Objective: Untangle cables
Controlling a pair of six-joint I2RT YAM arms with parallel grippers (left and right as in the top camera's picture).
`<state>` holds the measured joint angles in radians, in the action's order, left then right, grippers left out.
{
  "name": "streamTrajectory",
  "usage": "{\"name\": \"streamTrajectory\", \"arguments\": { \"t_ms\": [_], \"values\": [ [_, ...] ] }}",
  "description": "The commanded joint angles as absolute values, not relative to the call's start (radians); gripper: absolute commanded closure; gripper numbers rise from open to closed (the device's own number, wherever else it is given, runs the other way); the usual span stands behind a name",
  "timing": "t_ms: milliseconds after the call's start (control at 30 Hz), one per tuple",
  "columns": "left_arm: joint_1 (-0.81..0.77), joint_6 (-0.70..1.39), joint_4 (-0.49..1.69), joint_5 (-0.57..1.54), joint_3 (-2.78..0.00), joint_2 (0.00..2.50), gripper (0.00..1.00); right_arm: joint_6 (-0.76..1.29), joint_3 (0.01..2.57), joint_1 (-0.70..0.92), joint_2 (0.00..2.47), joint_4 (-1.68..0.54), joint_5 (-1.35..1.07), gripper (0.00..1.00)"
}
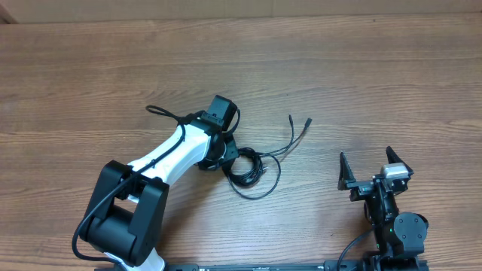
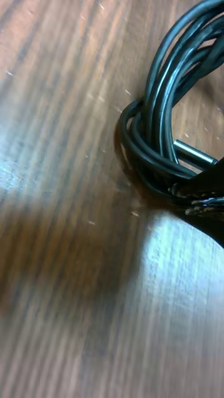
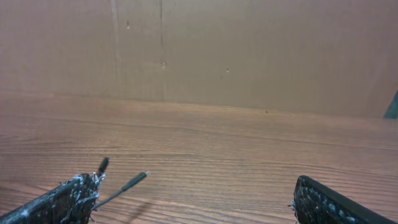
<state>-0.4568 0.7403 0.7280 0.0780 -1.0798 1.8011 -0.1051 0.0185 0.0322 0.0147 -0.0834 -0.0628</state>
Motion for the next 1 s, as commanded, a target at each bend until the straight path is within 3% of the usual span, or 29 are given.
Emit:
{"name": "streamTrajectory", "arguments": {
  "t_ms": [0, 767, 967],
  "values": [
    [-0.455, 0.664, 0.786, 0.07, -1.112, 1.776, 0.96, -0.106, 0.008, 0.026, 0.003, -0.081, -0.053, 0.0],
    [-0.449, 0.654, 1.017, -0.046, -1.214, 1.391, 0.96, -0.106, 0.008, 0.026, 0.003, -0.081, -0.053, 0.0],
    [-0.449, 0.768, 1.06, -0.052, -1.214, 1.32, 0.96, -0.106, 0.008, 0.026, 0.003, -0.081, -0.053, 0.0]
  ]
}}
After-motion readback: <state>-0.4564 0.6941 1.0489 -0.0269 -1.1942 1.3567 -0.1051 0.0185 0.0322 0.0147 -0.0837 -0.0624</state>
